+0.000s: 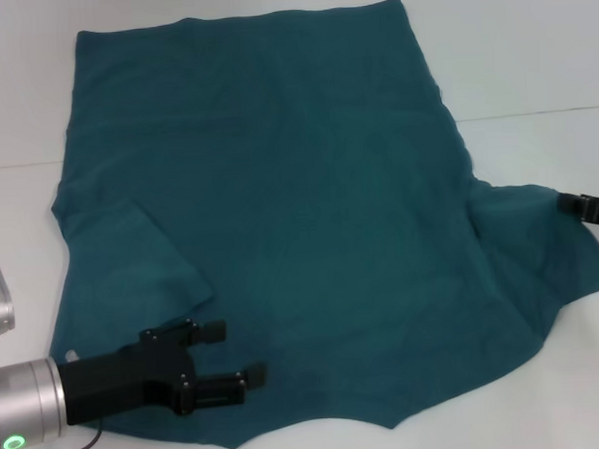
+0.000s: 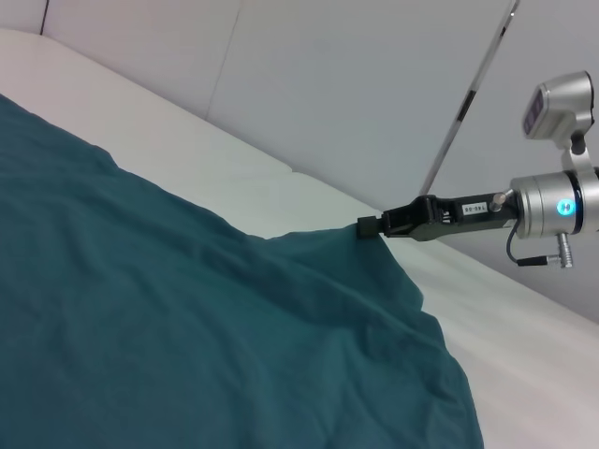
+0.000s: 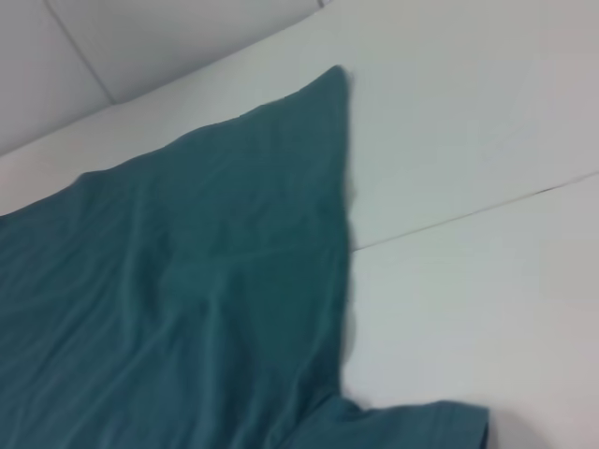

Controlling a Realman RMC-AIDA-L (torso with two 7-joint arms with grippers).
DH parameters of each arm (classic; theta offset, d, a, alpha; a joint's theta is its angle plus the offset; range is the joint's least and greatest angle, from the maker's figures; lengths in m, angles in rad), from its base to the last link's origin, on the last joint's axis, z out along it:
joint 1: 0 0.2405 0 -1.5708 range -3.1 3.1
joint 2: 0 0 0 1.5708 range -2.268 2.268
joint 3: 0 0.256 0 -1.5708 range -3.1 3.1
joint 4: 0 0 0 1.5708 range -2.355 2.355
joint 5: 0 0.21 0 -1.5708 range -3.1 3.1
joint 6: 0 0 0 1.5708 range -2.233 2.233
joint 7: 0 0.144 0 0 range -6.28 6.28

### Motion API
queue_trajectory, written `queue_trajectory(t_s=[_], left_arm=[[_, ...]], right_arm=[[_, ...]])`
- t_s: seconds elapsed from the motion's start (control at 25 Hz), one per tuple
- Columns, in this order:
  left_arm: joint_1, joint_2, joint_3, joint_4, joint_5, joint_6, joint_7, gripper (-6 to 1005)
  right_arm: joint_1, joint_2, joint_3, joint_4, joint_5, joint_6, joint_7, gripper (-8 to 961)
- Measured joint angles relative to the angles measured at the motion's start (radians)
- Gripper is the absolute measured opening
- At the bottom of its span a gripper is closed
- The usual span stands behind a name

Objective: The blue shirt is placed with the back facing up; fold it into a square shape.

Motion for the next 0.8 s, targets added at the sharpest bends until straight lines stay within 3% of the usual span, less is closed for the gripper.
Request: queue_trajectory(t_s=[0.4, 0.8], left_arm=[[0.001, -0.003, -0.001, -0.006, -0.003, 0.000, -0.002, 949], [0.002, -0.003, -0.008, -0.007, -0.005, -0.001, -0.004, 948]], right_arm=[[0.012, -0.009, 0.031, 0.004, 0.039, 0.023, -0.170, 10], [0.046, 0.012, 0.029, 0.006, 0.089, 0.085, -0.279, 14]])
